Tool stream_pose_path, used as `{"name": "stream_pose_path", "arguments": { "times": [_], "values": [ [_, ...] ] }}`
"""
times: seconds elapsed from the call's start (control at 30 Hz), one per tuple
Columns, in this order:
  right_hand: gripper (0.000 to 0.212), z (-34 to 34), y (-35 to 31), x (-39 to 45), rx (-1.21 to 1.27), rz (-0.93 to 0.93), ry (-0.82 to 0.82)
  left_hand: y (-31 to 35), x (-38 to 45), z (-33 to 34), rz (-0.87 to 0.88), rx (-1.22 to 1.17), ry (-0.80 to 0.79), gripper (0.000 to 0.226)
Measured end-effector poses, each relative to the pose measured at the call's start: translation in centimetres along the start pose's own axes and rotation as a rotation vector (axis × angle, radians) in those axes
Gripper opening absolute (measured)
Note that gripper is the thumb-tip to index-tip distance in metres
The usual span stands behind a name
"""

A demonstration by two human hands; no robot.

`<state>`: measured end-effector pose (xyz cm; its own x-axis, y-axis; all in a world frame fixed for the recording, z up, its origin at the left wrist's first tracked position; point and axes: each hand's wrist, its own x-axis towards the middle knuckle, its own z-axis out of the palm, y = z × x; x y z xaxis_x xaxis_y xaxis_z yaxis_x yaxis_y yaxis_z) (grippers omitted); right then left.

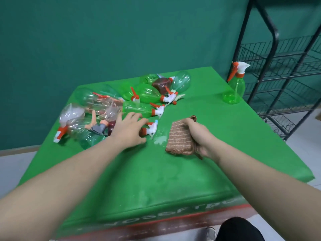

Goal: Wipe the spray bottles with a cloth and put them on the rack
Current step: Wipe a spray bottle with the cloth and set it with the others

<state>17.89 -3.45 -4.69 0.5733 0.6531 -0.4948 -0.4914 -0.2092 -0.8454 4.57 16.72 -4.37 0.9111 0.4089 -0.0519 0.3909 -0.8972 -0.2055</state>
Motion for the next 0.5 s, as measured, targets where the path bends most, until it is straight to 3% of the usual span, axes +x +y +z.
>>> {"name": "stream_pose_path", "arguments": {
  "times": [0.13,0.27,0.5],
  "values": [
    [0.04,1.5,0.0,1.2,-0.043,0.013,-0.004,-2.3,0.5,0.3,-0.041,0.072,-0.069,0.092],
    [0.037,2.2,0.0,1.8,-0.044,0.011,0.015,-3.5,0.2,1.2,-0.05,0.063,-0.132,0.085],
    [0.017,2.7,0.4,0.2,-0.08,0.023,0.052,-3.5,-2.2,1.7,-0.065,-0.057,-0.097,0.088]
  ]
}}
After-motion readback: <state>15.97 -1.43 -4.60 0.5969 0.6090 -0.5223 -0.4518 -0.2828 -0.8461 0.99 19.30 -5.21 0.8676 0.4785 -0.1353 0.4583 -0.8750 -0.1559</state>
